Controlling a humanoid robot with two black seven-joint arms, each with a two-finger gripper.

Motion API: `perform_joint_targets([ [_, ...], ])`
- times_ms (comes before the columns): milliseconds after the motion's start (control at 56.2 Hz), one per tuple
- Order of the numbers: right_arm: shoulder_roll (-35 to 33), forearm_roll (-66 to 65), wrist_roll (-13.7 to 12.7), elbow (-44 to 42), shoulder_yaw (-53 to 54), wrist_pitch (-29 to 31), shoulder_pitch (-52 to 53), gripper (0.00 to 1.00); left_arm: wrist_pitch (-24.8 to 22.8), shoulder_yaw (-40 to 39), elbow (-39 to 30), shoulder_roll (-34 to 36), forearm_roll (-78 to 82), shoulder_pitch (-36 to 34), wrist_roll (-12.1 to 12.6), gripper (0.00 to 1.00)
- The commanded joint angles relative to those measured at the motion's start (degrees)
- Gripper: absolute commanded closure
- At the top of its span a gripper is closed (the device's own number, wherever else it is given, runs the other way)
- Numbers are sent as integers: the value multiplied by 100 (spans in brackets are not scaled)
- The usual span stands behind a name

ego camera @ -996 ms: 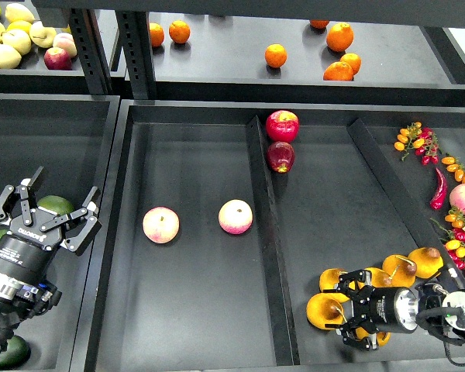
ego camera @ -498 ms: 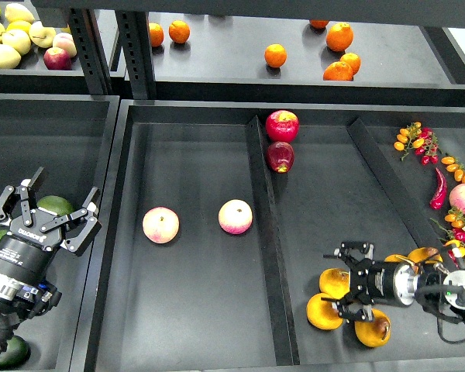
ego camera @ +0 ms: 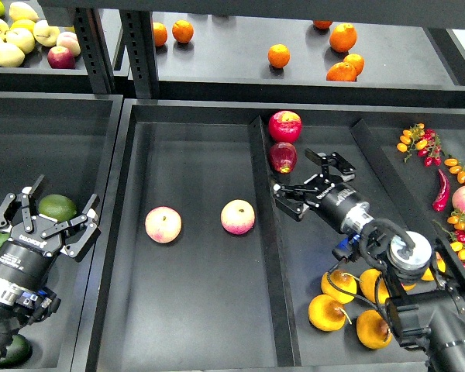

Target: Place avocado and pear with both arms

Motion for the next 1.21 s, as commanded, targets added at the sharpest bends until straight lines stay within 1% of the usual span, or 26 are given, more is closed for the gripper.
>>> perform_joint_targets([
  [0,1,11,1,-1,161,254,-147,1,3,12,79,0,-1,3,-1,1],
  [107,1,28,1,60,372,298,-217,1,3,38,105,0,-1,-6,-1,1],
  [249,1,160,1,122,389,403,-226,1,3,135,88,0,-1,-24,-1,1],
  [391,1,222,1,78,249,834,-235,1,3,153,96,0,8,3,-1,1],
  [480,1,388,1,69,-67,1036,-349,1,3,153,53,0,-1,55,-1,1],
  [569,1,634,1,61,-313,1405,-446,0,3,100,35,0,-1,55,-1,1],
  [622,1,740,1,52,-454,1519,-481,0,3,82,18,0,-1,55,-1,1],
  [676,1,784,1,87,-559,1537,-490,0,3,73,-35,0,-1,64,-1,1],
  [729,1,828,163,131,-595,1537,-490,0,3,73,-114,0,-1,64,-1,1],
  [800,1,890,260,218,-604,1537,-481,0,3,74,-132,0,-1,64,-1,1],
  [889,1,899,278,359,-595,1528,-481,0,3,100,-132,0,8,55,-1,1],
  [1031,1,881,410,561,-560,1458,-472,0,3,214,-150,0,8,3,-1,1],
  [1191,1,802,419,799,-332,1449,-455,0,3,214,-158,0,385,-454,-1,1],
])
